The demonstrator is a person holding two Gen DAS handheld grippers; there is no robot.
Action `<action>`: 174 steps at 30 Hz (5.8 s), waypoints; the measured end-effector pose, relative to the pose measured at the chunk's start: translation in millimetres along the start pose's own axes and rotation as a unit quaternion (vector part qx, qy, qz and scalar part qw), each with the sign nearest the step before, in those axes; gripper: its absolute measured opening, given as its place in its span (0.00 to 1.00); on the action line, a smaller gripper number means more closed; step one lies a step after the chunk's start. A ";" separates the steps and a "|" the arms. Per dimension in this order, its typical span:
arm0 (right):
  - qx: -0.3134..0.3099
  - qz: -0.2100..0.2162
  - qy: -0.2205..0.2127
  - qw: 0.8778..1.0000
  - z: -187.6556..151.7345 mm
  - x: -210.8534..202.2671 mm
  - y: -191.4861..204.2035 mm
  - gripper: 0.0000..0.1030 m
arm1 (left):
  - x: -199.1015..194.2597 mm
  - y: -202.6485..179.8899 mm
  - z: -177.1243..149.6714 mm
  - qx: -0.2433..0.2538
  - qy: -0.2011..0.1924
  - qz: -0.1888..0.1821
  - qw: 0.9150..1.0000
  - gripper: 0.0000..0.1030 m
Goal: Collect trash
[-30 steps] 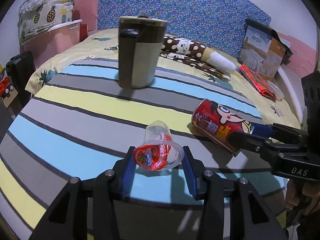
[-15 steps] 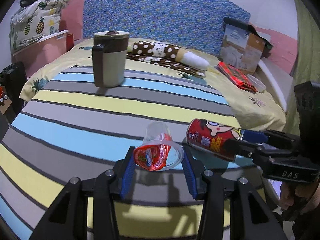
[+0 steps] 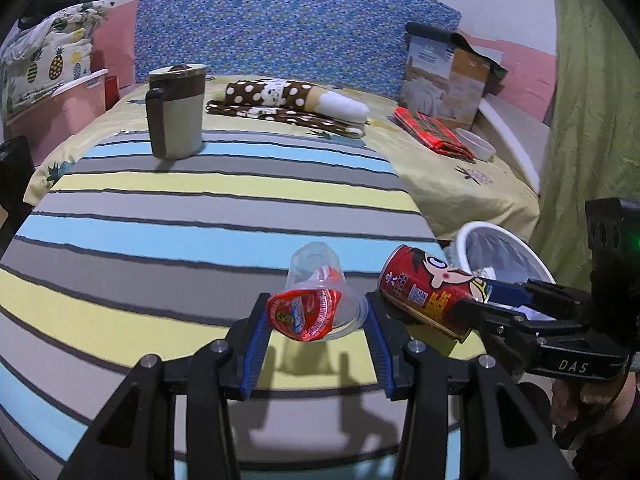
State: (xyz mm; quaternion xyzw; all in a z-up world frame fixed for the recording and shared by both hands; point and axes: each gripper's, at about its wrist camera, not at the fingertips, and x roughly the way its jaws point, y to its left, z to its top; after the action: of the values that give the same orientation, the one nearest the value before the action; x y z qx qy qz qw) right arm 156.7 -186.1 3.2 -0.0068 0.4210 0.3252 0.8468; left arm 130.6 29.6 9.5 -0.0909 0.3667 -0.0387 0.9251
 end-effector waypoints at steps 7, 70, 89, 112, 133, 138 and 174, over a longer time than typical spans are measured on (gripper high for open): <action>0.020 0.009 0.001 1.000 -19.2 -6.1 -1.4 0.52 | -11.2 -14.0 -18.6 0.010 0.007 -0.012 1.000 0.46; 0.146 -0.097 -0.072 0.982 -49.3 -82.4 -91.1 0.53 | 34.4 -151.6 -1.6 0.126 0.035 -0.118 0.984 0.46; 0.175 -0.133 -0.051 0.974 -57.6 -82.1 -120.4 0.55 | 70.4 -183.8 -0.2 0.141 0.062 -0.155 0.976 0.57; 0.128 -0.172 -0.085 0.973 -72.2 -117.8 -58.3 0.57 | 2.6 -160.3 -22.9 0.126 0.019 -0.121 0.985 0.58; 0.101 -0.168 -0.096 0.976 -86.4 -125.5 -22.9 0.57 | -40.4 -150.2 -48.9 0.116 -0.006 -0.101 0.988 0.58; 0.100 -0.166 -0.096 0.976 -87.1 -126.0 -22.1 0.57 | -41.9 -149.6 -49.7 0.115 -0.008 -0.100 0.988 0.58; 0.101 -0.163 -0.087 0.978 -88.7 -121.9 -18.1 0.57 | -39.3 -148.7 -50.0 0.116 -0.006 -0.092 0.989 0.58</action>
State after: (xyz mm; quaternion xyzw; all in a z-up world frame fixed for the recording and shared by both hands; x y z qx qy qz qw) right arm 51.0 -292.1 28.7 0.0384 0.3699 0.1381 0.9179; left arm 67.0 -117.8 29.4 -0.0168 0.3445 -0.1657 0.9239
